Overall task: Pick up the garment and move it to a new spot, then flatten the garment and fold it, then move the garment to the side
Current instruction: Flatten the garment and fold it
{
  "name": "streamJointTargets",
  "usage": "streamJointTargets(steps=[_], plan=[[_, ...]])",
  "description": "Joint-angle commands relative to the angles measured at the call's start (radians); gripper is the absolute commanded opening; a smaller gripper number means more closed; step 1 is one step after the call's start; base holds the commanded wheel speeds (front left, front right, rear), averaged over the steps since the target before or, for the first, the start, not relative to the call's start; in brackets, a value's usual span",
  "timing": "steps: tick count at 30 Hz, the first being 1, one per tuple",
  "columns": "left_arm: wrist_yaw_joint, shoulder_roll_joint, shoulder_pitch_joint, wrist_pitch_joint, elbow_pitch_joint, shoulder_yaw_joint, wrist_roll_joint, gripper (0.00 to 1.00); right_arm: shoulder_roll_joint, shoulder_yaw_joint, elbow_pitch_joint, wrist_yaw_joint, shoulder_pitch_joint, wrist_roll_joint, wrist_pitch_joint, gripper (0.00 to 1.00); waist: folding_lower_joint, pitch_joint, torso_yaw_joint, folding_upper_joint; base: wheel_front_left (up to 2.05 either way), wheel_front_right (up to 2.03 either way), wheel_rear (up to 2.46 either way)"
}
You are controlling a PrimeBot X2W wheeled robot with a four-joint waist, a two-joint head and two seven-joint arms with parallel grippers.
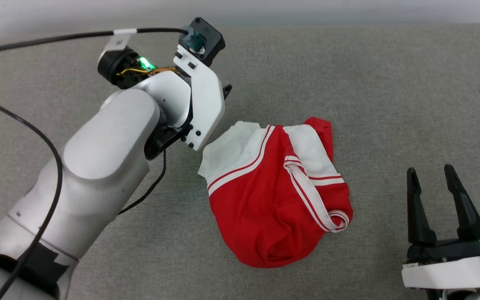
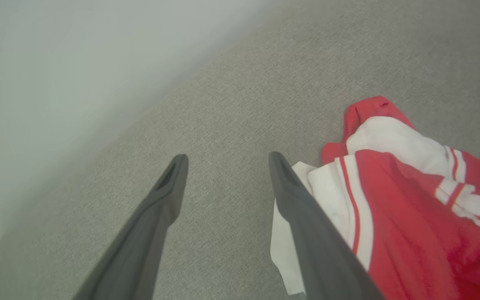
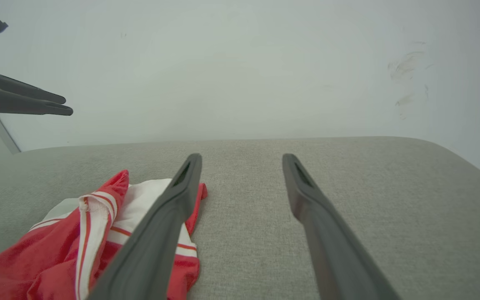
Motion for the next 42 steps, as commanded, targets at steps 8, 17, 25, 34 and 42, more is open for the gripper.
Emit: streamJointTargets(steps=[8,17,25,34,42], plan=[[0.0,0.071,-0.116,0.24,-0.022,-0.263,-0.218,1.0,0.002,0.008,-0.01,0.0,-0.059,0.007,-0.002,1.0,-0.0002,0.101,-0.033,0.0,0.0,0.0,0.0],[-0.001,0.087,-0.151,0.322,0.03,-0.455,-0.301,1.0,0.002,0.025,-0.012,0.0,-0.102,0.017,-0.002,1.0,-0.0002,0.165,-0.066,0.0,0.0,0.0,0.0],[0.001,0.069,-0.11,0.305,0.047,-0.488,-0.289,0.0,0.002,0.015,-0.003,0.0,-0.102,0.014,-0.002,1.0,-0.0002,0.162,-0.065,0.0,0.0,0.0,0.0],[0.001,0.148,-0.114,0.075,-0.038,-0.477,-0.297,0.0,0.002,0.017,0.017,0.0,-0.046,0.005,-0.002,1.0,-0.0002,0.038,0.002,0.0,0.0,0.0,0.0],[0.009,0.3,-0.023,-0.039,-0.068,-0.453,-0.368,0.0,0.002,0.006,0.023,0.0,-0.001,0.003,-0.002,1.0,-0.0002,-0.039,0.061,0.0,0.0,0.0,0.0]])
